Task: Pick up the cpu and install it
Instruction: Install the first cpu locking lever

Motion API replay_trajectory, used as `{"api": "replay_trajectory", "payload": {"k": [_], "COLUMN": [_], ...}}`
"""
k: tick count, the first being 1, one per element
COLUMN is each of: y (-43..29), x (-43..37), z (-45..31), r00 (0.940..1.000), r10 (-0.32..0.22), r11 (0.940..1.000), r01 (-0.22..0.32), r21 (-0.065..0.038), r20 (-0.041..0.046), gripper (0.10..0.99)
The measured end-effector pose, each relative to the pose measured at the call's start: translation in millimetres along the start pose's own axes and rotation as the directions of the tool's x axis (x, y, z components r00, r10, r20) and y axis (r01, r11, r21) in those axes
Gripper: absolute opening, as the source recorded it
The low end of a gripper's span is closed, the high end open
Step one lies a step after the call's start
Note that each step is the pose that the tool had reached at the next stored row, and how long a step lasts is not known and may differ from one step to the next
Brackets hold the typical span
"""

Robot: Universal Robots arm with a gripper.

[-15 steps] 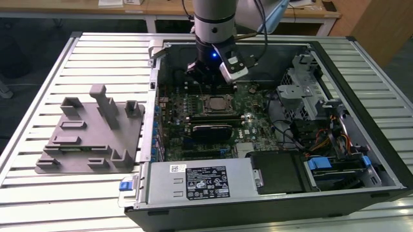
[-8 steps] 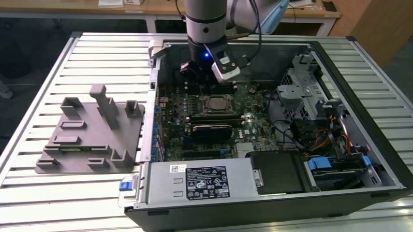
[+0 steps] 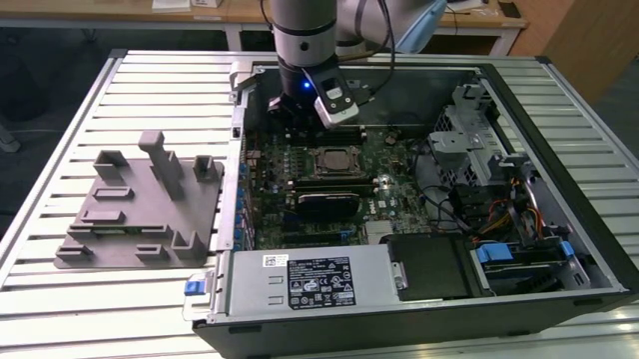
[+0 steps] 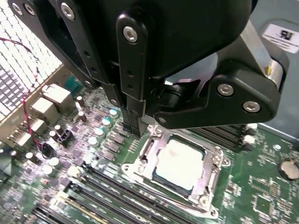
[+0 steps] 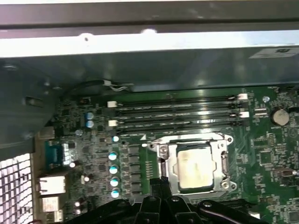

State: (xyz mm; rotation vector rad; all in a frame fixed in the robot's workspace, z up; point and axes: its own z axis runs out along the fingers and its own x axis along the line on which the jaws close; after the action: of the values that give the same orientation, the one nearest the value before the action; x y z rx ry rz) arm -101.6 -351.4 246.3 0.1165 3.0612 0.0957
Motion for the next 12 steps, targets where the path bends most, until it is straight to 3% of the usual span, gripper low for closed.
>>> {"api": "replay_trajectory", "payload": {"k": [3,8,12], "y": [-0.3,-0.5,-0.9], "x": [4.0,6.9,11.2], "z": [-0.3,-0.4,-0.3], "r00": [1.0,1.0,1.0], "r10": [0.0,0.004,0.006], "r11": [1.0,0.9987,0.9971], "r01": [0.0,-0.004,-0.006], "r21": [-0.002,-0.05,-0.076], "r20": [-0.0001,-0.0038,-0.0057], "gripper": [0.106,0.106,0.106]}}
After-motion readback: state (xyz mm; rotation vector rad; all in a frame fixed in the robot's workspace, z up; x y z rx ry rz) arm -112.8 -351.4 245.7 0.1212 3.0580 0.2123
